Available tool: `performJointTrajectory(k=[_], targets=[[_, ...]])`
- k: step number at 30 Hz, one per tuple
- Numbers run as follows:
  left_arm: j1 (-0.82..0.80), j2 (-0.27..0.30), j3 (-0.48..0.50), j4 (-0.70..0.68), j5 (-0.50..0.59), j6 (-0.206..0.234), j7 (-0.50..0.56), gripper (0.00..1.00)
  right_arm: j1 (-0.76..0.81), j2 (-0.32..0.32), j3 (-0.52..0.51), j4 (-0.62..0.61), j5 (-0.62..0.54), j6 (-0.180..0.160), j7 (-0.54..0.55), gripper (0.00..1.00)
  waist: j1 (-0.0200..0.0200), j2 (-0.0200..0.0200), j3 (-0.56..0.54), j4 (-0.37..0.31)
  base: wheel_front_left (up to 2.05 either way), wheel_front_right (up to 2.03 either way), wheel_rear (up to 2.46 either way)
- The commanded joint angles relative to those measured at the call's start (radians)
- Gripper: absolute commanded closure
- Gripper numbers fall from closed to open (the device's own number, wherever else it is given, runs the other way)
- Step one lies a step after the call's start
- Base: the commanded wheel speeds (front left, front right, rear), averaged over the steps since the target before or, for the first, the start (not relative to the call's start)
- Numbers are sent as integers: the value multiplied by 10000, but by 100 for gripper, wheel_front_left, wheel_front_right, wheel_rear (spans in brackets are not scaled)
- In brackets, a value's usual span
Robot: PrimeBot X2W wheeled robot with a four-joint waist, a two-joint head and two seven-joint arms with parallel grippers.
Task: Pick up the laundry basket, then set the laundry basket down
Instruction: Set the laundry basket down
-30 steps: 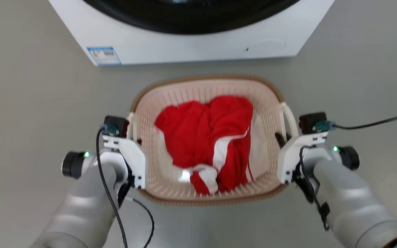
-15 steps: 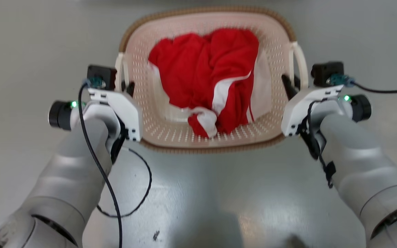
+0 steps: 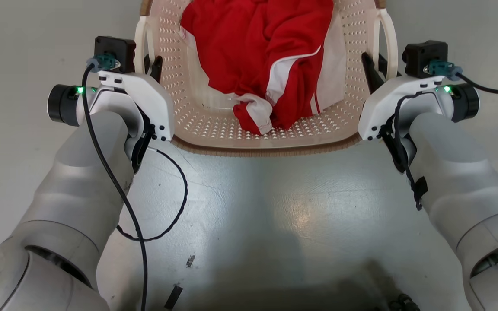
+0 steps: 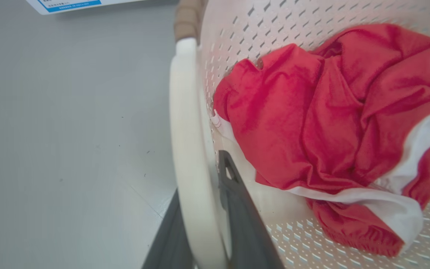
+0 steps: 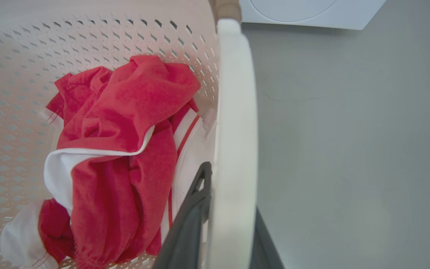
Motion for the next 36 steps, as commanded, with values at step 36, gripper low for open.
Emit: performJointTrajectory(k=[36], targets=[[-488, 402, -104, -54, 99, 23, -168, 100, 397, 241, -1395, -179, -1616, 154, -152, 100, -2, 0, 435, -71, 0, 0, 0]])
